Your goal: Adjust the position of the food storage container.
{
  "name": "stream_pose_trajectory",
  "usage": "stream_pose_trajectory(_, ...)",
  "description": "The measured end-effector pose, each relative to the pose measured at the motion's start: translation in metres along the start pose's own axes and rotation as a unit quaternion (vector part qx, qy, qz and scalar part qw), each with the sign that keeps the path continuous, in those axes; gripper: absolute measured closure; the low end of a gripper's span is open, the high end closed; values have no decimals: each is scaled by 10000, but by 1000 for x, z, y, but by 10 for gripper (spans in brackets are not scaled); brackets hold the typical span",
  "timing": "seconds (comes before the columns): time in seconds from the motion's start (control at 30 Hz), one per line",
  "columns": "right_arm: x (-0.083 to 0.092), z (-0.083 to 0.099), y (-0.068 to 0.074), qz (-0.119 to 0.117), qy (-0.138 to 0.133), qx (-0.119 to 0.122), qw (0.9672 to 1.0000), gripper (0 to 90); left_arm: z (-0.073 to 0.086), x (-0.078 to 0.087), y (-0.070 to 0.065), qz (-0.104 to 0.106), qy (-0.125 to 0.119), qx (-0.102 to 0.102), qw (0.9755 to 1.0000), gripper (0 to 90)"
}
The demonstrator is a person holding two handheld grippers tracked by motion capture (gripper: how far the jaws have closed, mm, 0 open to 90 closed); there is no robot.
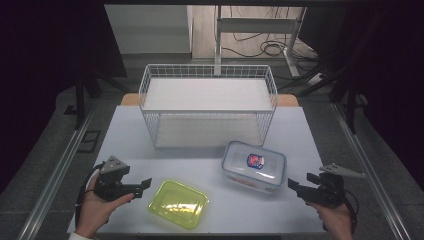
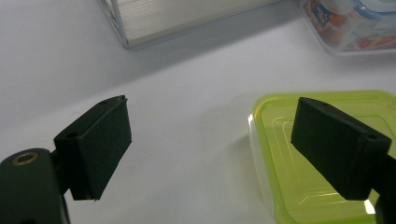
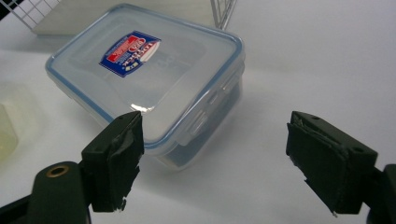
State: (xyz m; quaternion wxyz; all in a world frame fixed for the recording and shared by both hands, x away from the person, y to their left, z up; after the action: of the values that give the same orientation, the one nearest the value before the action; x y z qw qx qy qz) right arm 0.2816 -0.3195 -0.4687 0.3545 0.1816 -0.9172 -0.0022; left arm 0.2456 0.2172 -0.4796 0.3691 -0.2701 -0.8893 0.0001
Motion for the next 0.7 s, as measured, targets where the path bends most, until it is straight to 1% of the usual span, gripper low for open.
stream_pose_trajectory(0.17,-1,2,-1,8,59,0,10000,210,0,2,3,14,-34,43,10000,129)
stream_pose_trajectory(0.3,-1,2,0,34,110,43,9999,221,2,2,7,17,33,70,10000,137)
stream_pose_trajectory(0.47,-4,2,3,-25,231,166,9996,228,4,5,11,-20,83,160,9998,146)
stream_pose_trajectory(0.57,-5,3,4,-54,262,182,9995,227,4,4,11,-26,103,171,9998,148)
stream_pose_trajectory(0.7,-7,2,4,-91,238,213,9994,228,3,5,13,-74,22,189,9998,155)
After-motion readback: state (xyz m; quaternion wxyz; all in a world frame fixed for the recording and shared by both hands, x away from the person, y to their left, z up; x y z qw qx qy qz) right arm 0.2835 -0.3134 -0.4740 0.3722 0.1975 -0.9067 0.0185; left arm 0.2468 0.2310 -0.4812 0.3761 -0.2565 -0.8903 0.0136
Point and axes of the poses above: each handheld gripper's, and its own axes: x roughly backward along the jaws, z roughly out of its underside, y roughly to its left, the point moved 3 cm from there along -x, roughly forward along the jaws, and after that the axes turned 5 degrees about z, right-handed, at the moved point
